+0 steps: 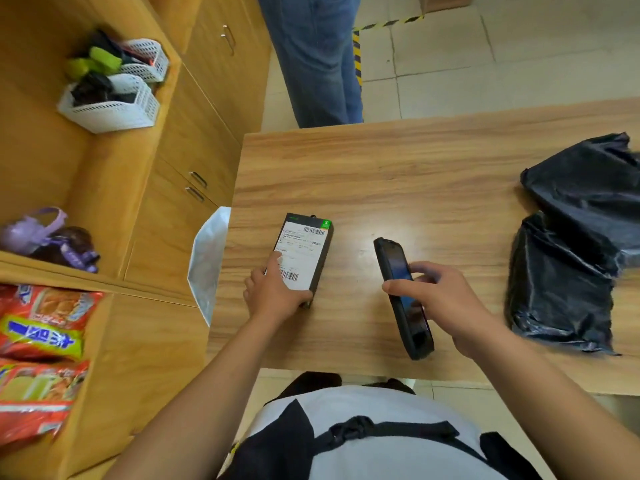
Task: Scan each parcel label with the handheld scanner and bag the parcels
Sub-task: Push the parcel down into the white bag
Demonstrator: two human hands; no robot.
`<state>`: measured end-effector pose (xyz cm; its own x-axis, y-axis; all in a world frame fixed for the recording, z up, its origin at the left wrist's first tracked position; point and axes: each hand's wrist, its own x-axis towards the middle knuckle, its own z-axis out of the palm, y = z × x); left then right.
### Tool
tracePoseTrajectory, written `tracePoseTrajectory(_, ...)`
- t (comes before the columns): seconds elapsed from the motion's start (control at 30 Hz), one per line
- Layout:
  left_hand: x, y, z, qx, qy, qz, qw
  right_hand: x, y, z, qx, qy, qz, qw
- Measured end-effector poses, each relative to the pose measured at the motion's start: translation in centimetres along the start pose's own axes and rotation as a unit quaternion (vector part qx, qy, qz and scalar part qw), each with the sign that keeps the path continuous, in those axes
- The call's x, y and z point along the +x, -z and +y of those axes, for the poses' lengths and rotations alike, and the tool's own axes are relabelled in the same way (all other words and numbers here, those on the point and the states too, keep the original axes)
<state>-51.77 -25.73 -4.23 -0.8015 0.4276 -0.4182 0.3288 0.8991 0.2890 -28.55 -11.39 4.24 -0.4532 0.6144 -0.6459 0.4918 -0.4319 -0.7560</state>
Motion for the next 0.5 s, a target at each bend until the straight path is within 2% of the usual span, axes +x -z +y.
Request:
tracePoseTrajectory(0.27,-1.4,3.0,-5.7,-0.058,0.076,0.058,0.994,2.0,-3.9,-0.8,-0.044,0.002,-0.07,0.997)
tracePoseTrajectory(0.5,3.0,6.3,-11.3,-0.202,0.109,0.064,0.971,2.1,-9.8,-2.6,-0.065,0.023,-0.054,0.996)
